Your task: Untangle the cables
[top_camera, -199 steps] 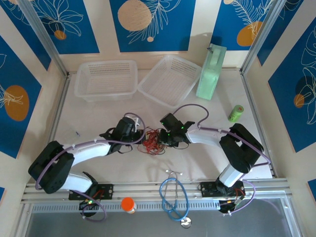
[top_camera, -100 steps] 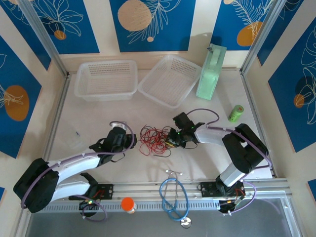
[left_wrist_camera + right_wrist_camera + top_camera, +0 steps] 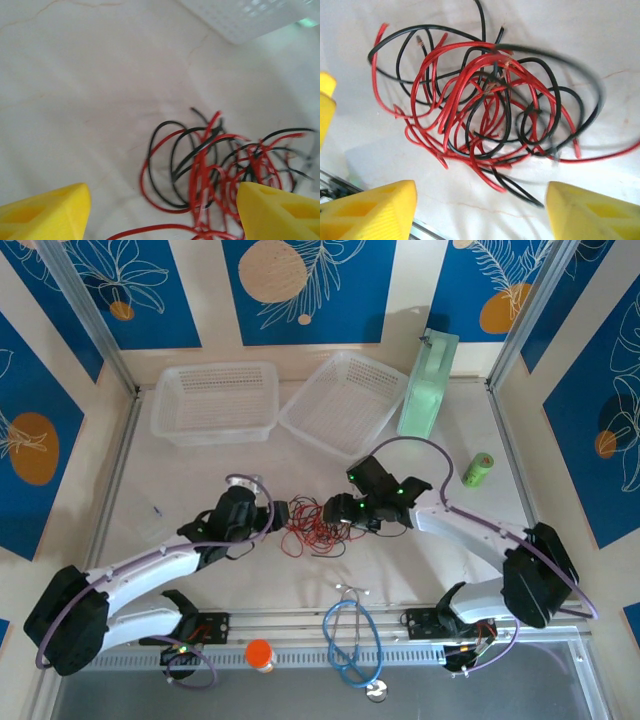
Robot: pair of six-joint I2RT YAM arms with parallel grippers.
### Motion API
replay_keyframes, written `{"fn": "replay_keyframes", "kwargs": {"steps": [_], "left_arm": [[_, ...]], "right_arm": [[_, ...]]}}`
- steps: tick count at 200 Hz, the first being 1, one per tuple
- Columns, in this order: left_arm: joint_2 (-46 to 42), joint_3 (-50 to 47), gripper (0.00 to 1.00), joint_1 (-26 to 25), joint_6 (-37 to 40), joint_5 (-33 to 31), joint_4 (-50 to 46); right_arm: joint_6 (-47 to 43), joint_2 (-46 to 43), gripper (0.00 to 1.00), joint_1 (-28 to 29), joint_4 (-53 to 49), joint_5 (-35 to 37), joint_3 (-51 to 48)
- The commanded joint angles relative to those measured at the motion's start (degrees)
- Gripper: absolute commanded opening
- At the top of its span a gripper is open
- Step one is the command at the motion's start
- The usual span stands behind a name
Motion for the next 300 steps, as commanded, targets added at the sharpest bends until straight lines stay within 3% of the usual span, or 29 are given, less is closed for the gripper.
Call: {"fn": "replay_keyframes", "kwargs": {"steps": [1, 39, 82, 96, 133, 151, 167, 206, 223, 243, 265, 300], "left_arm": [[2.46, 1.22, 0.81, -1.14, 2.75, 4.62, 0.21], [10.95, 2.64, 0.85, -2.22, 3.67, 4.14, 5.22], [18.99, 5.66, 0.81, -2.31, 3.67, 0.41, 9.06], [20.90, 6.04, 0.70, -2.35, 3.37, 1.21, 10.69], [23.14, 4.18, 0.27, -2.35, 1.59, 1.51, 13.79], [22.26, 2.81, 0.15, -2.35, 0.78, -0.46, 13.36], [20.78, 1.58, 0.12, -2.30, 0.33, -2.59, 12.15], [16.11, -0.26, 0.11, -2.09, -1.26, -9.72, 6.47], [13.58, -0.99, 0.12, -1.91, -2.51, -13.50, 3.47], [9.82, -1.93, 0.14, -1.65, -5.06, -17.71, 0.01], [6.19, -3.34, 0.23, -1.52, -7.17, -20.20, -1.34], [2.90, -3.03, 0.58, -1.46, -5.90, -19.77, -1.87]], "right_arm": [[-5.17, -1.30, 0.75, 0.86, -11.83, 6.07, 2.44], [-6.83, 3.48, 0.81, 1.49, -13.84, 8.21, 8.74], [-3.28, 16.06, 0.80, 2.19, -13.19, 8.75, 15.45], [-1.81, 19.23, 0.79, 2.20, -10.67, 8.60, 15.15], [0.50, 24.54, 0.75, 1.49, -3.94, 7.61, 13.45], [1.39, 25.09, 0.68, 1.18, -2.52, 7.69, 12.40], [2.43, 24.74, 0.56, 0.79, -1.13, 7.70, 10.48], [4.52, 20.38, 0.12, -1.42, 3.27, 6.35, 2.22], [4.62, 17.43, 0.00, -2.68, 4.50, 5.73, -0.81], [5.63, 13.58, 0.00, -3.99, 4.84, 5.67, -3.44], [9.04, 9.41, 0.00, -4.66, 6.05, 5.79, -6.38], [11.39, 5.91, 0.40, -4.36, 10.27, 3.91, -8.24]]}}
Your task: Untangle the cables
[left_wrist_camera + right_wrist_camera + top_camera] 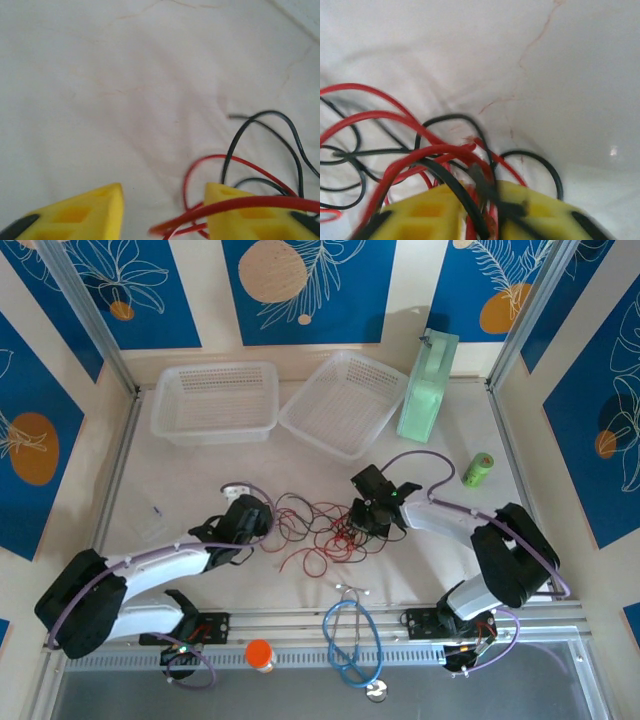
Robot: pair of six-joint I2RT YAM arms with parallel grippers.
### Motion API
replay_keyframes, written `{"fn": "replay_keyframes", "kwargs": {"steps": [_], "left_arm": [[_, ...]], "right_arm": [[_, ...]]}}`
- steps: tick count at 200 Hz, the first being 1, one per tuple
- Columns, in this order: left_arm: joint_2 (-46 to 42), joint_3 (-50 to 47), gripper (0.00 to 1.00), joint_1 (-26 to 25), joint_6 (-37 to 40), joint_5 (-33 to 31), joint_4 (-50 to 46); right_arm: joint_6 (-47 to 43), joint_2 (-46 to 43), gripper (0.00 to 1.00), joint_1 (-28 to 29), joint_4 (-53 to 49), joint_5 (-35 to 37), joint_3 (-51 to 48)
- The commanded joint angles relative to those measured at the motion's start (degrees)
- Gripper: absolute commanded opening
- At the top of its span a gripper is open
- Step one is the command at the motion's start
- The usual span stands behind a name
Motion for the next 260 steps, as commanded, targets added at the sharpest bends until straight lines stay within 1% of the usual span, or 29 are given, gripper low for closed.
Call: {"fn": "replay_keyframes", "kwargs": {"steps": [1, 13, 32, 43, 56, 75, 101, 127, 160, 180, 190, 206, 229, 241, 260], "left_arm": [[-2.11, 0.13, 0.59, 0.24, 0.03, -2.21, -1.95], [-3.10, 1.15, 0.65, 0.22, 1.48, -1.02, -2.79], [-4.94, 3.36, 0.73, 0.14, 4.83, 1.79, -4.51], [-5.75, 5.42, 0.78, 0.11, 7.09, 4.36, -6.13], [-6.17, 8.45, 0.83, -0.04, 9.61, 7.45, -9.38], [-6.19, 12.56, 0.85, -1.17, 13.78, 12.41, -13.71], [-5.62, 16.47, 0.86, -5.25, 19.94, 18.04, -17.35], [-3.68, 18.67, 0.89, -10.58, 25.35, 22.69, -18.61], [3.95, 22.63, 0.89, -15.84, 30.02, 25.61, -20.07], [11.29, 26.35, 0.87, -18.11, 33.58, 25.78, -21.16], [15.16, 28.21, 0.83, -18.85, 35.20, 26.71, -21.72], [20.22, 30.78, 0.80, -19.41, 37.39, 27.55, -22.32], [24.58, 32.09, 0.76, -19.49, 39.26, 25.63, -21.35], [26.26, 32.44, 0.69, -19.50, 39.90, 24.32, -20.72], [28.69, 32.83, 0.53, -19.50, 40.23, 23.38, -19.39]], "right_arm": [[2.10, -2.00, 0.41, 0.23, 1.96, -1.62, -0.20], [0.46, -2.37, 0.47, 0.50, -0.72, -0.83, 1.67], [-2.06, -4.25, 0.54, 1.24, -5.60, 0.76, 4.36], [-2.82, -5.83, 0.56, 1.80, -8.58, 1.80, 5.37], [-2.85, -7.76, 0.59, 2.59, -12.17, 3.36, 6.09], [-2.15, -10.52, 0.60, 3.41, -16.21, 4.48, 5.98], [-1.78, -13.04, 0.63, 2.75, -19.09, 3.14, 4.85], [-3.84, -13.24, 0.61, 0.10, -20.74, -1.04, 4.79], [-6.45, -13.90, 0.58, -4.35, -19.84, -8.27, 3.91], [-6.83, -14.39, 0.56, -6.71, -18.26, -12.69, 2.36], [-6.53, -14.73, 0.56, -7.42, -17.51, -13.98, 1.48], [-5.82, -15.54, 0.55, -7.66, -16.88, -14.67, 0.27], [-4.27, -17.35, 0.55, -7.63, -15.96, -14.70, -1.77], [-3.57, -18.01, 0.54, -7.66, -15.40, -14.67, -2.90], [-2.89, -18.22, 0.53, -7.66, -14.65, -14.80, -4.25]]}}
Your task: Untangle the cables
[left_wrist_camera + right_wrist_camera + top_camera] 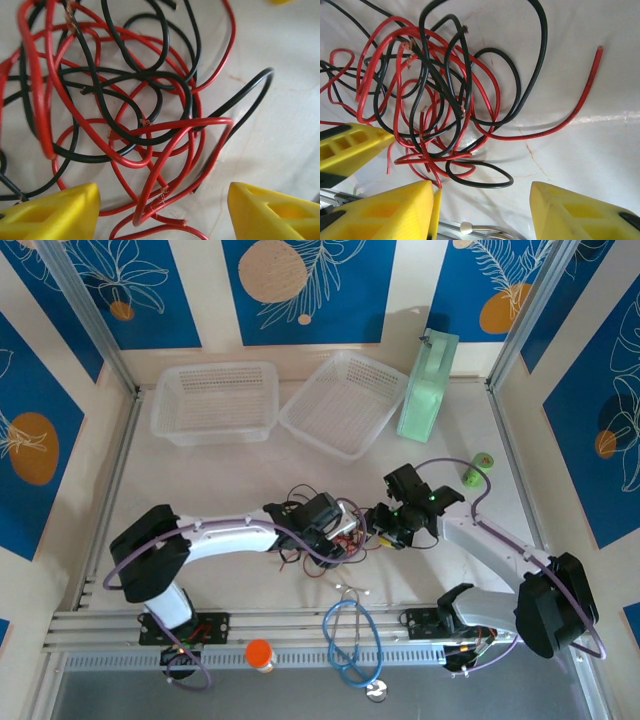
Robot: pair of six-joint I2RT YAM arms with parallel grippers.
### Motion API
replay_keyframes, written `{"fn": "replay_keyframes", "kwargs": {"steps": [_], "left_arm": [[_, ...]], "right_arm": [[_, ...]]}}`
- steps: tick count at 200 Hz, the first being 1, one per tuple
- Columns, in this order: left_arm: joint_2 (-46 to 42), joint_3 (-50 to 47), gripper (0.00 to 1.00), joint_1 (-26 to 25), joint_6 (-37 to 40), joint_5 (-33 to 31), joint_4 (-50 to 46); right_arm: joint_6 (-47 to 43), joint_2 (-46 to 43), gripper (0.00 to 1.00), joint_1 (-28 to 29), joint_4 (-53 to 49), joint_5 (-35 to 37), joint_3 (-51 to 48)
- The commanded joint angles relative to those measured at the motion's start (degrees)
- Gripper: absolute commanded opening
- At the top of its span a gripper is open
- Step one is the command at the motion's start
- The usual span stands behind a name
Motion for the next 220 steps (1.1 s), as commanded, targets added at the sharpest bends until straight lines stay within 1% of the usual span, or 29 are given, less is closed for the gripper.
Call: {"fn": "replay_keyframes", "kwargs": {"steps": [1, 19, 30, 37, 48, 59, 90, 116, 141, 151, 172, 198, 220], "left_arm": [[2.50, 2.25, 0.52, -0.33, 2.68, -1.67, 0.51], [3.80, 2.11, 0.34, -0.24, 2.27, -1.75, 2.27], [3.98, 1.83, 0.19, -0.26, 1.77, -1.82, 3.12], [3.69, 1.61, 0.12, -0.32, 1.42, -1.84, 3.51], [2.80, 1.08, 0.04, -0.26, 0.93, -1.99, 3.87], [1.36, 0.29, 0.00, -0.27, 0.34, -2.32, 4.18], [-3.28, -2.44, 0.00, -0.24, -1.20, -3.91, 4.59], [-6.50, -5.27, 0.00, -0.25, -3.12, -6.00, 5.42], [-10.49, -10.18, 0.00, 0.27, -6.38, -8.97, 8.49], [-12.18, -12.20, 0.00, 0.74, -8.07, -11.32, 9.57], [-16.04, -16.17, 0.00, 2.44, -11.84, -16.53, 10.55], [-20.89, -20.67, 0.00, 6.18, -15.83, -19.52, 11.74], [-24.10, -23.82, 0.00, 9.51, -17.60, -19.24, 13.71]], "right_arm": [[1.76, -1.15, 0.53, -0.12, 1.11, -2.19, -1.81], [2.68, -0.73, 0.51, 0.09, 2.47, -2.74, -2.85], [3.54, -0.33, 0.50, 0.53, 3.79, -3.46, -3.53], [4.07, 0.07, 0.50, 1.09, 4.78, -3.89, -3.89], [4.87, 1.08, 0.49, 2.15, 5.97, -4.27, -4.19], [5.49, 2.14, 0.49, 3.52, 6.79, -4.18, -4.19], [6.51, 6.66, 0.49, 6.65, 10.20, -4.36, -3.51], [6.93, 11.31, 0.48, 7.71, 13.35, -3.08, -2.31], [7.48, 14.75, 0.32, 6.71, 16.09, -0.79, -1.70], [7.39, 15.57, 0.25, 6.14, 16.08, 0.31, -1.36], [6.56, 16.08, 0.17, 5.10, 14.92, 3.44, -0.76], [5.40, 15.99, 0.15, 3.94, 14.17, 7.02, -0.82], [4.17, 16.51, 0.15, 2.64, 15.37, 6.60, -0.91]]}}
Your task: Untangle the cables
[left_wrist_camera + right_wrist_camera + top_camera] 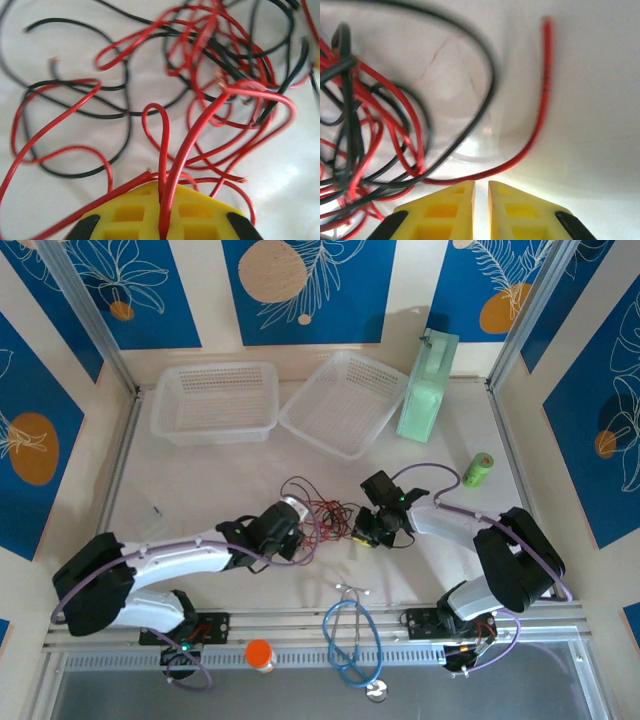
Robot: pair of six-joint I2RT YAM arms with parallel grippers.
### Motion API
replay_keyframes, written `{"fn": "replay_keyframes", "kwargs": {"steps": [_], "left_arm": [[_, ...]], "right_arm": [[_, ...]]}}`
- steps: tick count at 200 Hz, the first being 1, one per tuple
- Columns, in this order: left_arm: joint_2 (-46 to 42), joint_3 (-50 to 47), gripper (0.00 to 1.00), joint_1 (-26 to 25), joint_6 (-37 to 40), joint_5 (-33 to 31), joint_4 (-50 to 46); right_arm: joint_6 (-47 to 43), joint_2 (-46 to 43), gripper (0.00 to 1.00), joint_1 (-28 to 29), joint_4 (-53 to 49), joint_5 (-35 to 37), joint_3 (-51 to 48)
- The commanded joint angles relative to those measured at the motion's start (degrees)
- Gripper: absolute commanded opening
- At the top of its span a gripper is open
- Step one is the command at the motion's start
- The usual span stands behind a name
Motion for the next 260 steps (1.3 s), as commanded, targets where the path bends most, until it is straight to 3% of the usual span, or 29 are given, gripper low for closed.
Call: {"fn": "replay_keyframes", "kwargs": {"steps": [1, 38, 78, 106, 127, 170, 199, 209, 228, 260], "left_arm": [[-3.52, -2.83, 0.00, 3.24, -4.61, -3.17, 2.90], [-5.42, -6.88, 0.01, 6.72, -6.10, 1.85, 8.06], [-3.94, -11.40, 0.01, 8.73, -9.12, 7.22, 16.47], [-2.74, -12.54, 0.01, 9.39, -10.45, 8.78, 19.89], [-2.85, -12.64, 0.00, 10.04, -10.87, 8.71, 19.69], [-5.53, -13.23, 0.01, 13.50, -12.79, 7.20, 15.79], [-6.98, -13.26, 0.00, 17.43, -15.28, 4.57, 10.74], [-7.14, -13.42, 0.01, 18.67, -16.38, 3.07, 9.03], [-6.95, -14.16, 0.01, 21.02, -18.56, 1.40, 7.61], [-7.04, -15.13, 0.01, 23.90, -22.40, -0.47, 6.58]], "right_arm": [[-1.90, 0.65, 0.15, -1.29, -0.02, 2.10, 0.89], [-10.20, -0.41, 0.32, 1.83, -1.88, -1.95, 6.49], [-8.97, -1.39, 0.59, 4.40, -2.80, -3.82, 11.83], [-10.56, 6.54, 0.63, 4.56, -4.60, -2.73, 18.16], [-14.43, 14.12, 0.63, 5.23, -9.54, 2.76, 24.16], [-18.61, 24.30, 0.52, 7.17, -15.69, 10.62, 30.68], [-17.59, 23.24, 0.18, 6.59, -15.89, 13.85, 28.50], [-17.06, 22.11, 0.12, 6.22, -16.04, 14.58, 27.40], [-15.28, 19.24, 0.04, 5.65, -15.90, 15.47, 24.58], [-9.73, 13.54, 0.00, 5.29, -13.28, 14.42, 17.97]]}}
